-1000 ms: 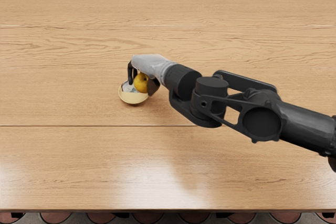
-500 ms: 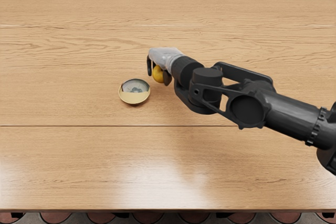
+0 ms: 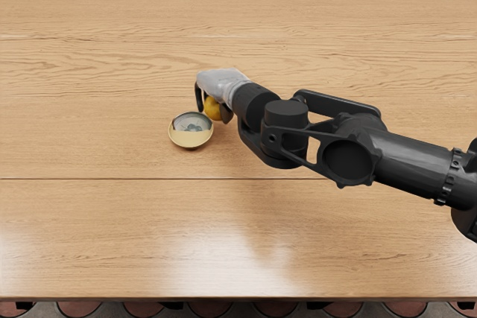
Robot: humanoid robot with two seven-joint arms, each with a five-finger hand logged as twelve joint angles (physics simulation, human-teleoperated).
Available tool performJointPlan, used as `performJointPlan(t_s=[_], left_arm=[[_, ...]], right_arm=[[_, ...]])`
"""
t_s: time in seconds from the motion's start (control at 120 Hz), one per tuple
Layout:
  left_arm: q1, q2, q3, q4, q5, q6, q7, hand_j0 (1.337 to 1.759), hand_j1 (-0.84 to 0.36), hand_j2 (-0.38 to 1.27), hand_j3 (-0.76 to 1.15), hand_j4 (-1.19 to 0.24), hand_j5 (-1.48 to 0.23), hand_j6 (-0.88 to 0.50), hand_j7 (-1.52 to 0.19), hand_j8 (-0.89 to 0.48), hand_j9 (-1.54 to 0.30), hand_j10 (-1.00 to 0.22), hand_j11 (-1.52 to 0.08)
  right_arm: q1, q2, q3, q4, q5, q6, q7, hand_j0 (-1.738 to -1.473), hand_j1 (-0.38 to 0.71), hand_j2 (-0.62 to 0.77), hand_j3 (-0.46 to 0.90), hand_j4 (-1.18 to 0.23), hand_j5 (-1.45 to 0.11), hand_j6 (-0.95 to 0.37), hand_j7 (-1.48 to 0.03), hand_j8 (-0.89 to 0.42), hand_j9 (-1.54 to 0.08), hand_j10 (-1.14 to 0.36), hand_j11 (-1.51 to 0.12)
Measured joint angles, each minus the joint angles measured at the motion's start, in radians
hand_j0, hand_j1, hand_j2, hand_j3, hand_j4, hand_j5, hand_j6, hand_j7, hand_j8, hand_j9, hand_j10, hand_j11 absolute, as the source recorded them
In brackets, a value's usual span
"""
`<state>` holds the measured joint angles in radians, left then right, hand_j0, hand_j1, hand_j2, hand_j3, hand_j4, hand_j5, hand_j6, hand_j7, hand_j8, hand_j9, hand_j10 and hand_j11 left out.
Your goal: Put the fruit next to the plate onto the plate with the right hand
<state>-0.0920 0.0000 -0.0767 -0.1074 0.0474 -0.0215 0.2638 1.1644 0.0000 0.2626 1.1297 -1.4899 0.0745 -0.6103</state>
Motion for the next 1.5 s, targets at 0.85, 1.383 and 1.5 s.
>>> performJointPlan(t_s=[0.85, 1.383, 1.5], left_arm=[[0.000, 0.000, 0.000, 0.000, 0.000, 0.000, 0.000, 1.658, 0.33, 0.00, 0.00, -0.02, -0.02, -0.02, -0.02, -0.02, -0.02, -0.02, -0.02], [0.000, 0.000, 0.000, 0.000, 0.000, 0.000, 0.000, 1.658, 0.33, 0.00, 0.00, -0.02, -0.02, -0.02, -0.02, -0.02, -0.02, -0.02, -0.02], [0.000, 0.000, 0.000, 0.000, 0.000, 0.000, 0.000, 1.658, 0.33, 0.00, 0.00, -0.02, -0.02, -0.02, -0.02, -0.02, -0.02, -0.02, -0.02]], right_arm=[[-0.012, 0.000, -0.020, 0.062, 0.008, 0.004, 0.001, -1.650, 0.23, 0.08, 0.00, -0.68, -0.89, -0.45, -0.89, -0.46, -0.90, -0.68, -0.90], [-0.005, 0.000, -0.055, 0.040, 0.053, -0.040, 0.115, -1.655, 0.04, 0.05, 0.00, -0.43, -0.56, -0.31, -0.56, -0.32, -0.57, -0.43, -0.57], [-0.005, 0.000, -0.068, 0.035, 0.086, -0.069, 0.117, -1.656, -0.13, 0.03, 0.00, -0.24, -0.32, -0.18, -0.32, -0.18, -0.32, -0.24, -0.32]])
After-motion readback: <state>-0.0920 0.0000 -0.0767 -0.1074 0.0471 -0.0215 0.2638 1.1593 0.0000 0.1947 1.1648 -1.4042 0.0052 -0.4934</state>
